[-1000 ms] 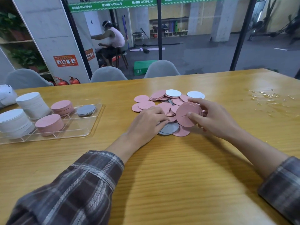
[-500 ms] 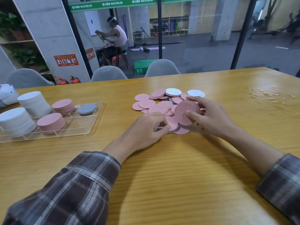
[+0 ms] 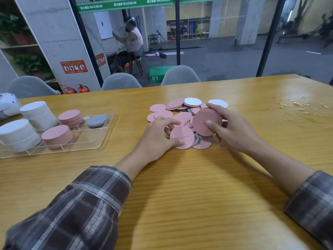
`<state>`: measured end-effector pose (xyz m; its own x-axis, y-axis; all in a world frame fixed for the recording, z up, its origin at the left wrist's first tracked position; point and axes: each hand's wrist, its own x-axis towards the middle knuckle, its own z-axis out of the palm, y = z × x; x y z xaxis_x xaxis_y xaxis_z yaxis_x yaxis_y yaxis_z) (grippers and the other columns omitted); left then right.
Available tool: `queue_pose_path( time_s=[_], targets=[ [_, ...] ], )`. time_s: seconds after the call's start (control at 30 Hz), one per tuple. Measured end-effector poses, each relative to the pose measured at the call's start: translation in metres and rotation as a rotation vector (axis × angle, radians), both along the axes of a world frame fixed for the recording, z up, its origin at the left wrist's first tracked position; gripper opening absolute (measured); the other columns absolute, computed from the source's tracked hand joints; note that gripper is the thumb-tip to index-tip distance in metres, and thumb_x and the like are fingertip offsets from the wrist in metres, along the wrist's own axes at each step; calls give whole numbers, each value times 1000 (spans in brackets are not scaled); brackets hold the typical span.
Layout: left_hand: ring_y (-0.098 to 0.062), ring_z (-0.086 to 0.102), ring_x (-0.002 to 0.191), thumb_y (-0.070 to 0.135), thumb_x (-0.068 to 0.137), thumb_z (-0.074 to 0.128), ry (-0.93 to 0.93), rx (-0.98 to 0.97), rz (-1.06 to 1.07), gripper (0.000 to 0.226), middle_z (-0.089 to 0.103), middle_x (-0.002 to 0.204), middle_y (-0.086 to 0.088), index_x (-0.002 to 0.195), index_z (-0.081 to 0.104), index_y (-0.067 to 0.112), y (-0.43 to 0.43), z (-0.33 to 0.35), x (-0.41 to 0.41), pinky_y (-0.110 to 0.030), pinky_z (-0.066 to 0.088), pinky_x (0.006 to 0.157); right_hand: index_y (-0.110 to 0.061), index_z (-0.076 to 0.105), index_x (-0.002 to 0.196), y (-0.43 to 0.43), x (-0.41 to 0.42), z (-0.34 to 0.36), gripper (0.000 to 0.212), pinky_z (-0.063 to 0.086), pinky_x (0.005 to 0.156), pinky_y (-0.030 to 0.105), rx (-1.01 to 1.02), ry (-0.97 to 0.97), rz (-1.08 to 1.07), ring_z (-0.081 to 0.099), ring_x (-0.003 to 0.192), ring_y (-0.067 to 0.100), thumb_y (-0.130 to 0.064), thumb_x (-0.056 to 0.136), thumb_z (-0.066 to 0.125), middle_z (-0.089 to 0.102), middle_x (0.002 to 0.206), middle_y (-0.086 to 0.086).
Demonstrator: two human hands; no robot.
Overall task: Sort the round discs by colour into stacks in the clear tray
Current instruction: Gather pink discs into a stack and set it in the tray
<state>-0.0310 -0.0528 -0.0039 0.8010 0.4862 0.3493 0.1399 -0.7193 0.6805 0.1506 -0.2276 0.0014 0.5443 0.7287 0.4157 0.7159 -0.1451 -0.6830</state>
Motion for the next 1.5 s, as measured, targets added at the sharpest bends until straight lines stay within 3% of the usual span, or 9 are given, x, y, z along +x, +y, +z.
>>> queue_pose_path(
  time_s=[0.1,0.17,0.43,0.63,0.73,0.83,0.97,1.1,1.5],
  targets=[
    [-15,64,81,11,80,87,-69,-121,-39,31,66,96,1,107,79,24,1,5,0,-24,53,76,-38,51,146,1,-2,0,50,47,74,23,-11,12,50,62,70,-2,-26,100,65,64,110,-19],
    [-13,62,78,10,83,84,-112,-170,-88,25,68,92,-6,102,79,24,-1,7,-1,-30,55,79,-38,52,145,2,-6,0,48,55,66,29,-8,41,106,68,68,12,-25,100,63,67,112,-12],
    [-8,67,75,17,74,93,-269,-145,30,28,72,84,3,97,77,22,-16,5,7,-14,50,66,-35,49,149,7,-14,-4,49,59,59,35,1,198,273,62,62,14,-23,102,61,62,74,-19],
    [-9,68,76,22,71,96,-322,-83,83,27,73,82,4,92,78,18,-17,5,9,-14,52,66,-31,47,151,6,-17,-1,53,58,68,32,-32,142,258,66,67,11,-26,101,62,67,96,-27],
    [-9,69,77,23,73,95,-332,-75,89,25,74,82,5,91,77,17,-19,5,10,-15,52,68,-33,46,151,6,-16,-1,58,61,77,42,-53,86,227,71,81,18,-32,97,67,68,121,-14],
    [-7,69,79,20,79,90,-331,-76,79,21,74,84,6,93,75,17,-21,3,14,-17,55,69,-32,49,149,6,-13,-2,54,61,80,45,-33,90,199,73,80,22,-27,98,67,71,116,-4],
    [-7,67,83,15,86,83,-238,-81,7,22,71,88,3,103,70,16,-21,-3,16,-17,55,70,-38,55,143,4,-8,0,49,57,81,38,8,28,117,70,96,19,-29,96,66,69,123,-12],
    [-4,62,99,27,84,84,-36,65,-70,35,69,104,7,115,68,24,-14,-11,16,-12,45,80,-40,58,139,3,-6,3,47,43,68,24,-13,27,34,60,68,-2,-21,96,64,69,105,-14],
    [-10,61,99,42,80,65,185,275,-23,24,53,97,13,103,68,35,-15,4,1,-39,50,94,-38,59,137,-1,-7,7,45,47,75,29,-13,4,-19,66,80,17,-22,95,63,69,98,-15]
  ],
)
